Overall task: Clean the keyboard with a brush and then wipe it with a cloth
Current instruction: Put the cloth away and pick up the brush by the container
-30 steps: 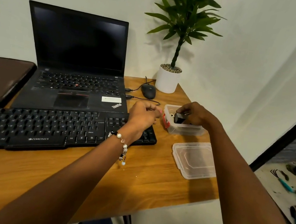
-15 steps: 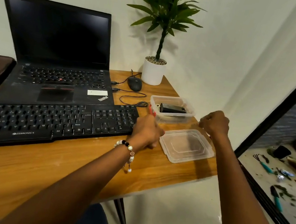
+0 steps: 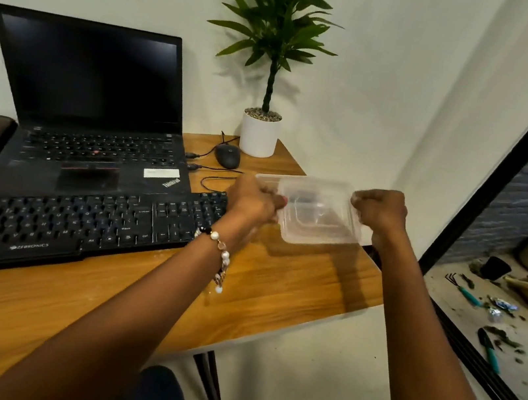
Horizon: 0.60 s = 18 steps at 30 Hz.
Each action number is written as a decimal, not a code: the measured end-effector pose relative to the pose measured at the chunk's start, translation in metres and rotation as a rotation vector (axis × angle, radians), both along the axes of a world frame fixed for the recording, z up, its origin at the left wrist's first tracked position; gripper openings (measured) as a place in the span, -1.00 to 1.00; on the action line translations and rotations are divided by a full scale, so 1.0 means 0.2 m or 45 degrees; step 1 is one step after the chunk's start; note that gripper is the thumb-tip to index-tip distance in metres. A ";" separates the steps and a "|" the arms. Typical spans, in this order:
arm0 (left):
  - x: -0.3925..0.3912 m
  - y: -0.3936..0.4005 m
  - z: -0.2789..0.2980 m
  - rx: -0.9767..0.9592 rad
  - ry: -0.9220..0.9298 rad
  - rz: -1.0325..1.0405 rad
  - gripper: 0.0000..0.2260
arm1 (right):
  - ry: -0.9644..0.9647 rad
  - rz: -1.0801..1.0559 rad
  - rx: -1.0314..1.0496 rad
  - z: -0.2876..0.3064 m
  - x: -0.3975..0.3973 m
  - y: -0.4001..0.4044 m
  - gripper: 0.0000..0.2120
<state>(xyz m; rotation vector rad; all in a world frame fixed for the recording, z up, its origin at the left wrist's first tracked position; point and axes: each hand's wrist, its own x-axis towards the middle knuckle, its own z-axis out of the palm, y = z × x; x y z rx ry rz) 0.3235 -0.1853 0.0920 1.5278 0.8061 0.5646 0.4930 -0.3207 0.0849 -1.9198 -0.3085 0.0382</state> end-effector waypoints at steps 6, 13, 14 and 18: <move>0.06 0.17 0.15 0.360 -0.324 0.155 -0.80 | 0.347 0.126 0.847 0.21 -0.02 0.15 -0.74; 0.13 0.28 0.01 0.139 -0.258 0.192 -0.72 | 0.285 0.131 0.741 0.07 0.07 0.31 -0.75; 0.14 0.28 -0.01 0.081 -0.266 0.203 -0.73 | 0.269 0.131 0.704 0.04 0.09 0.31 -0.71; 0.18 0.26 -0.08 -0.064 -0.253 0.235 -0.75 | 0.160 0.113 0.422 -0.09 0.15 0.33 -0.64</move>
